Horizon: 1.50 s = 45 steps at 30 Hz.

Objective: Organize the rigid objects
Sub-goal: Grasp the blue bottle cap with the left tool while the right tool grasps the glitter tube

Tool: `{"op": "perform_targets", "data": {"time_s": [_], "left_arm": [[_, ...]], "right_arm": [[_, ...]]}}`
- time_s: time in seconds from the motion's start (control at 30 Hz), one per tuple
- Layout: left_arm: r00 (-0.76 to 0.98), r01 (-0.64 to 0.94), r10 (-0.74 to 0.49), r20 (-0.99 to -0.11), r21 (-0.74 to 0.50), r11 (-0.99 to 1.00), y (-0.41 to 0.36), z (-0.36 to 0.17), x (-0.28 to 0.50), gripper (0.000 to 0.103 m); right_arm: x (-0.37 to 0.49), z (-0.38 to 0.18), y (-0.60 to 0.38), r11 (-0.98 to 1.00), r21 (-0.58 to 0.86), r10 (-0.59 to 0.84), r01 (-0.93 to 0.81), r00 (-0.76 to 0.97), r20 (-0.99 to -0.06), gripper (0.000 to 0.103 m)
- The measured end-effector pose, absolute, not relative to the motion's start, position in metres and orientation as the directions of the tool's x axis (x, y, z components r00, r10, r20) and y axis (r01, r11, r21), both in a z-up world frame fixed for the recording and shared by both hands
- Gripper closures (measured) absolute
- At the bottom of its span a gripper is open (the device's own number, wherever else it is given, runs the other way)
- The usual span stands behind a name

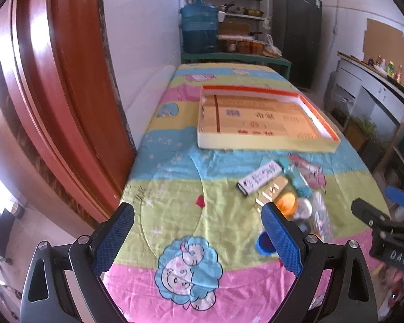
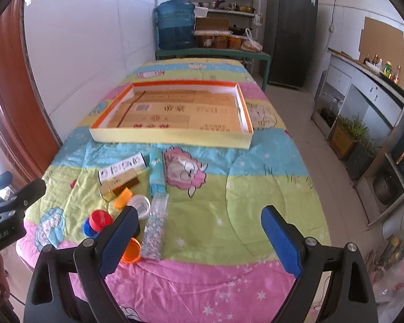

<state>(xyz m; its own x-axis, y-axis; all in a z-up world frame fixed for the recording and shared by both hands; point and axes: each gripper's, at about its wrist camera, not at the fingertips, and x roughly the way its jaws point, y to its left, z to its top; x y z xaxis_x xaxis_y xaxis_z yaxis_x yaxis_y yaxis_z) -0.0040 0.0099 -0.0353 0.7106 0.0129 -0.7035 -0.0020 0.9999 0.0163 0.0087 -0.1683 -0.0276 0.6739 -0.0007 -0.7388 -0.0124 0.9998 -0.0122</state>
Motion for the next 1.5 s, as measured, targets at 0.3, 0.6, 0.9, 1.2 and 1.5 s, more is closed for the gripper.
{"op": "perform_targets", "data": {"time_s": [0.3,0.6,0.9,1.2,1.5], "left_arm": [[0.664,0.135,-0.081,-0.744,0.013,0.991,-0.013,-0.07,-0.004,0.007],[0.611,0.232,-0.137,-0.78,0.01,0.973,-0.031,-0.095,0.004,0.008],[0.605,0.251,-0.164,-0.779,-0.008,0.968,-0.033,-0.106,0.011,0.034],[0.607,0.242,-0.175,-0.775,-0.03,0.97,-0.022,-0.102,0.012,0.088],[0.605,0.23,-0.223,-0.765,-0.101,0.968,-0.012,-0.095,0.015,0.091]], "right_arm": [[0.014,-0.049,-0.162,0.997,0.04,0.068,-0.059,0.618,-0.783,0.022],[0.021,-0.055,-0.161,0.993,0.074,0.113,-0.091,0.594,-0.796,0.027],[0.031,-0.069,-0.155,0.989,0.087,0.139,-0.12,0.556,-0.82,0.043],[0.04,-0.077,-0.143,0.974,0.137,0.213,-0.18,0.528,-0.822,0.077],[0.035,-0.067,-0.16,0.974,0.168,0.225,-0.152,0.56,-0.798,0.083]]}}
